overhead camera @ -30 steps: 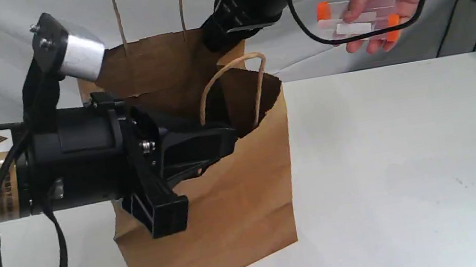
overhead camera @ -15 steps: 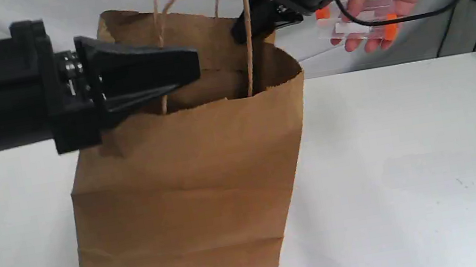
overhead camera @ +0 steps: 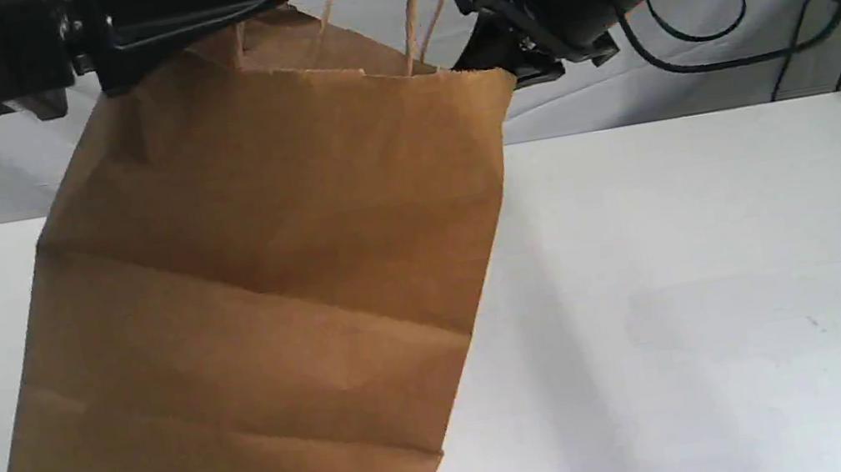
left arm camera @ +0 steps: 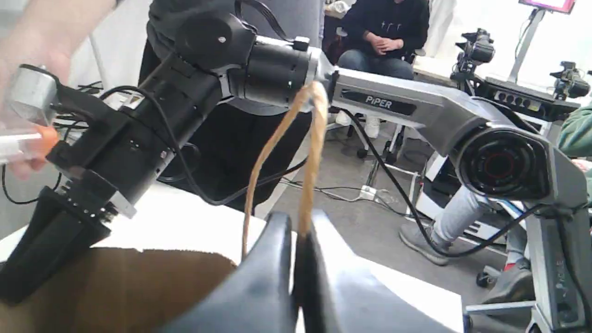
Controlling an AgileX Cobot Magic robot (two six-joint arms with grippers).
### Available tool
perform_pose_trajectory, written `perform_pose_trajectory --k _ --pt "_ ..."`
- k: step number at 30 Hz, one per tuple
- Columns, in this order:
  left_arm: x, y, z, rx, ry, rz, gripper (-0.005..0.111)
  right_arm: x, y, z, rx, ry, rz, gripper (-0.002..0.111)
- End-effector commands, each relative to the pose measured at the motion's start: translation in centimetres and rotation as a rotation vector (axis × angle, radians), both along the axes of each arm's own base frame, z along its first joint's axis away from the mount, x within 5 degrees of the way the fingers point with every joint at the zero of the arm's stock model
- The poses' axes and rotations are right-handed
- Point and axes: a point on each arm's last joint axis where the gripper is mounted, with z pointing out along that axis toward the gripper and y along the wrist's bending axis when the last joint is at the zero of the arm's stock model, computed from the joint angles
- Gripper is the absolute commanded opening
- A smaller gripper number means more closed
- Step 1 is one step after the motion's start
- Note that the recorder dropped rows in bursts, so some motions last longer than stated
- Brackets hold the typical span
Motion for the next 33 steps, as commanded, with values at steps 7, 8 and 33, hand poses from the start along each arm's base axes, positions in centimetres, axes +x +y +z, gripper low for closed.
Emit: perform_pose_trajectory --k 7,8,33 --pt "0.02 0.19 0.45 -0.012 0.011 0.021 0.0 0.24 -0.64 -0.74 -0.003 0.011 -0.016 0.0" --pt "0.04 0.19 0.44 -0.013 0.016 0.023 0.0 0.24 -0.66 -0.77 -0.006 0.01 -0.016 0.0" --pt "0.04 0.19 0.44 -0.017 0.028 0.023 0.0 0.28 -0.98 -1.09 -0.059 0.002 -0.014 0.0"
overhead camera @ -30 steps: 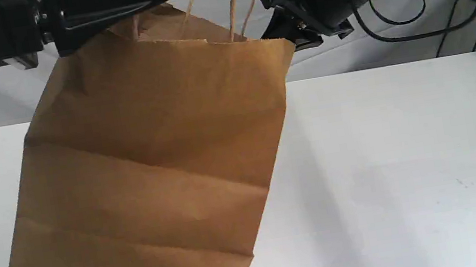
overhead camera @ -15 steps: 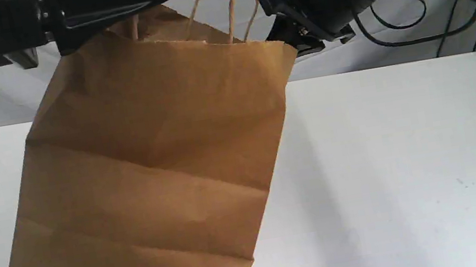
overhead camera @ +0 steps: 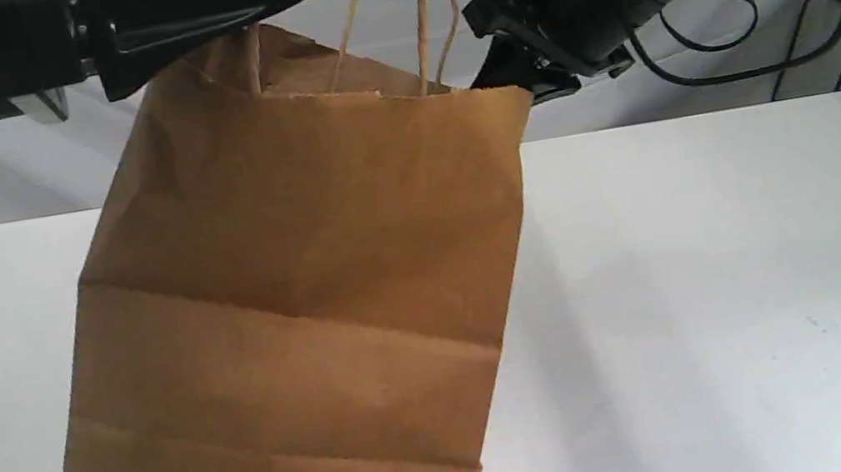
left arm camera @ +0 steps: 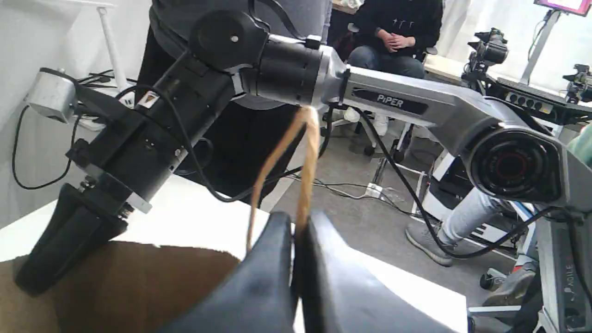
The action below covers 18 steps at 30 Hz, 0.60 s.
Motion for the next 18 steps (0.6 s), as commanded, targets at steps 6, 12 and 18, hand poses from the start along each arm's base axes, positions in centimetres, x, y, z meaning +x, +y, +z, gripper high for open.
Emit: perform_pose_trajectory --k 6,12,18 --pt "-0.1 0.1 0.6 -0.025 -0.002 0.002 0.0 0.2 -0.5 -0.1 -0.009 -0.009 -0.013 0.0" --pt "-0.2 0.1 0.3 0.007 -0.009 -0.004 0.0 0.2 -0.5 -0.1 -0.009 -0.009 -0.013 0.0" --pt "0.1 0.4 -0.8 0.118 -0.003 0.03 0.0 0.1 -0.5 0.1 -0.008 -0.015 -0.013 0.0"
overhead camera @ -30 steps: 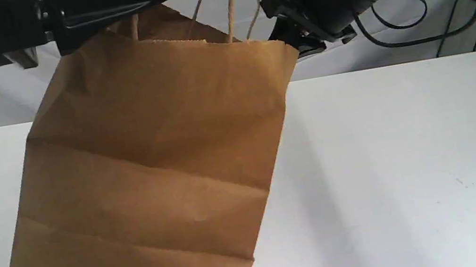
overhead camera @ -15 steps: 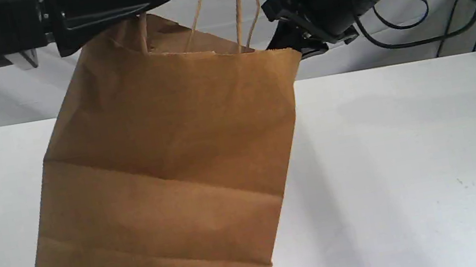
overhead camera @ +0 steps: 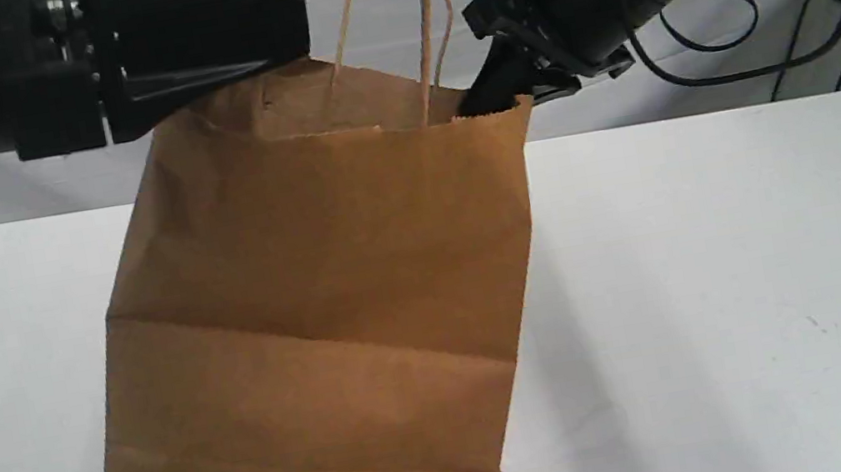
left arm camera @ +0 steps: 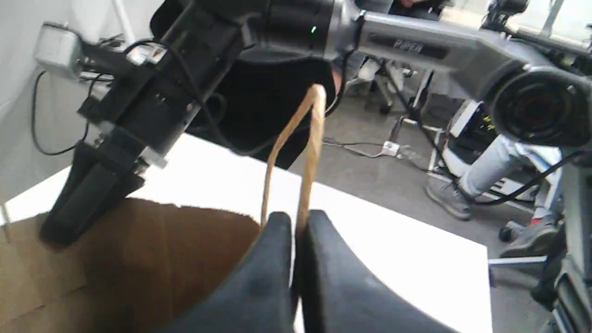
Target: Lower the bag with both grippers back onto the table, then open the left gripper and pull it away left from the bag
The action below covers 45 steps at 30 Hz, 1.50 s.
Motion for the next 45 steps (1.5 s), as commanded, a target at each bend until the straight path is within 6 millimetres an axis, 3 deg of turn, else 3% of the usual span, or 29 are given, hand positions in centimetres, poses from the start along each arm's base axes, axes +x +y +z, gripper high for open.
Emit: perform_pose_trajectory --k 1,14,25,35,45 --pt "0.2 0.3 -0.2 0.009 0.008 0.044 0.0 0.1 -0.5 0.2 -0.004 -0.015 -0.014 0.0" --pt "-0.3 0.6 -4.4 -0.111 0.009 0.11 0.0 -1.2 -1.2 3.3 -0.07 -0.104 -0.014 0.0" --pt "-0.7 0.8 -5.5 -0.186 -0.027 0.132 0.0 -2.1 -1.2 5.3 -0.046 -0.141 -0.017 0.0" --pt "0.6 0.2 -8.4 -0.211 0.089 0.09 0.0 -2.4 -1.2 6.0 -0.043 -0.155 -0.017 0.0" --pt "1.1 0.2 -9.0 -0.181 0.09 0.113 0.0 -2.0 -1.7 5.0 -0.116 -0.141 -0.033 0.0"
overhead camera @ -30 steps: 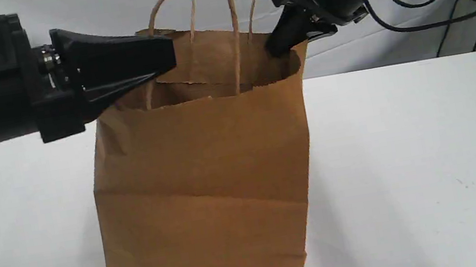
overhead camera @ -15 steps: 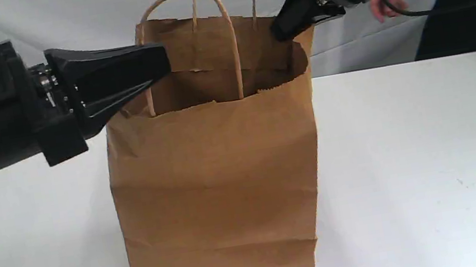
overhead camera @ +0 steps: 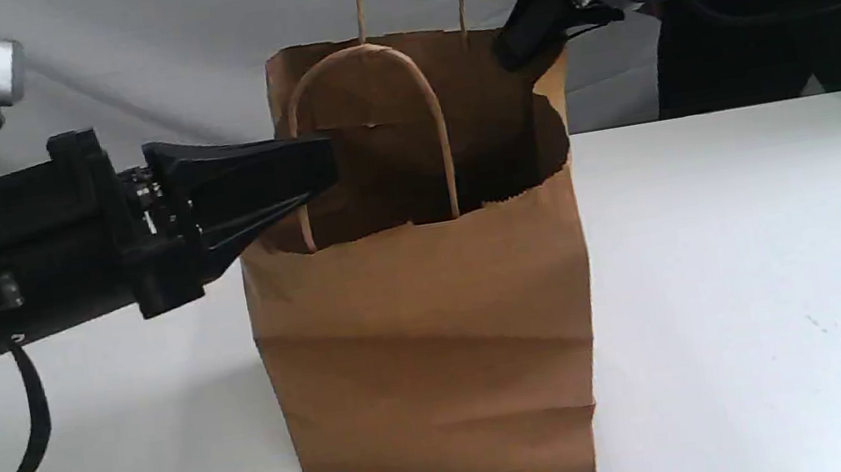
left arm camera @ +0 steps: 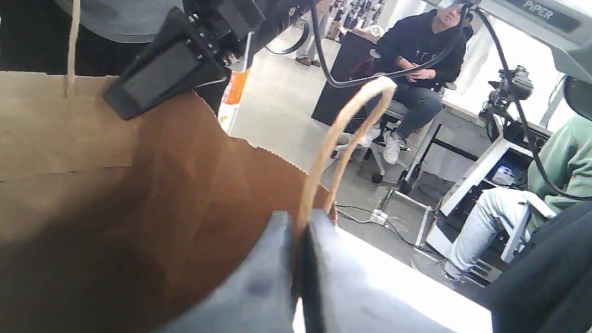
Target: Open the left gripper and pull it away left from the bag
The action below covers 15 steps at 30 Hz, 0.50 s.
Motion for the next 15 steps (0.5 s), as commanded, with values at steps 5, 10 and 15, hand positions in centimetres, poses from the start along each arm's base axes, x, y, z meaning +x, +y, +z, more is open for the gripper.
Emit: perform_pose_trajectory --k 5,10,15 --pt "0.2 0.2 -0.1 0.005 0.004 0.03 0.0 0.7 -0.3 -1.3 -0.009 0.027 -0.022 0.0" --pt "0.2 0.2 -0.2 0.01 0.006 0.036 0.006 0.9 -0.3 -1.8 -0.008 0.042 -0.027 0.0" --pt "0.3 0.2 -0.1 0.0 0.008 0.042 0.026 0.9 -0.3 -1.8 -0.008 0.042 -0.027 0.0"
